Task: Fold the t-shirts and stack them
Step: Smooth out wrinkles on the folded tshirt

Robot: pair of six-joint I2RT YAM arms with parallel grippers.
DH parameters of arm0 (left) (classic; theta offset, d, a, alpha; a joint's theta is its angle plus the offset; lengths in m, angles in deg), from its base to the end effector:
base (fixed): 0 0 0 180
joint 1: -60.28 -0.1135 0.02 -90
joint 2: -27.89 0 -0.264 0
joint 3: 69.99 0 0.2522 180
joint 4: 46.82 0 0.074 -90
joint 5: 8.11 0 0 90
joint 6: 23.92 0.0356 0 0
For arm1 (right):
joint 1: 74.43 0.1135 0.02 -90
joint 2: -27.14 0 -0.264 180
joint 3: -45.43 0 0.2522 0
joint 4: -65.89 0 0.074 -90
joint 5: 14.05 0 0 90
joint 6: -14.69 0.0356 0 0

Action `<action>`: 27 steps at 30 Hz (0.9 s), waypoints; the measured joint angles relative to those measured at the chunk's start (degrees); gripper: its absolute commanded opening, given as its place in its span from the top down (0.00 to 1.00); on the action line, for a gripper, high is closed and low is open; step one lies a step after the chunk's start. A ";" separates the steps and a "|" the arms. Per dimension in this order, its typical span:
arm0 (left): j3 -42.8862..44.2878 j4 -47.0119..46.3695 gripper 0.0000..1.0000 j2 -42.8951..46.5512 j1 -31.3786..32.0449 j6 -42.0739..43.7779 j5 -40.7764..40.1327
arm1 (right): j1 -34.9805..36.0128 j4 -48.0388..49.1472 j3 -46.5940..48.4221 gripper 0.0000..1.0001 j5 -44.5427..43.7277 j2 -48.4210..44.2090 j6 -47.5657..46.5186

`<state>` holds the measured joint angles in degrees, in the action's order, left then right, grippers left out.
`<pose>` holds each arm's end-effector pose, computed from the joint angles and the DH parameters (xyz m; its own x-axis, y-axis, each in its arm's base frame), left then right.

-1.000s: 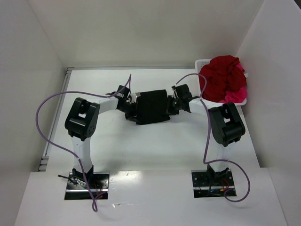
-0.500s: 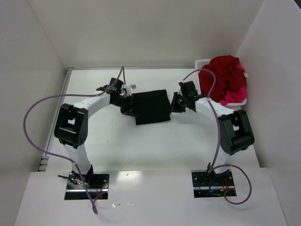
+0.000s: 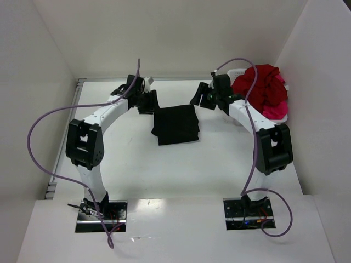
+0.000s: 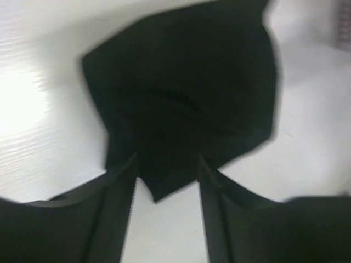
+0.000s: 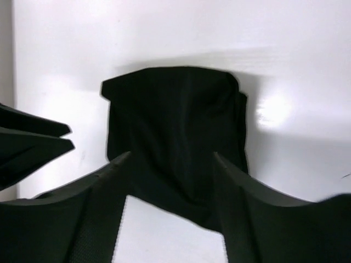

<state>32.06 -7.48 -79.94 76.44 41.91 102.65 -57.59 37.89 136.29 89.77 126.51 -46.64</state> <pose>0.4071 -0.1311 0.2634 -0.8258 -0.1593 -0.5409 0.1779 0.8366 -0.5181 0.3801 0.1239 0.2721 -0.7228 0.2680 -0.6370 -0.1349 0.8494 0.5103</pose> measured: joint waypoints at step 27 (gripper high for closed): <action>-10.34 7.43 0.17 16.65 1.01 1.90 -13.40 | -0.02 -10.69 -8.00 0.00 -10.14 -15.06 -2.49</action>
<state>21.72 -0.04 -63.29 77.45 43.82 89.25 -57.62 27.21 128.29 79.63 111.45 -49.14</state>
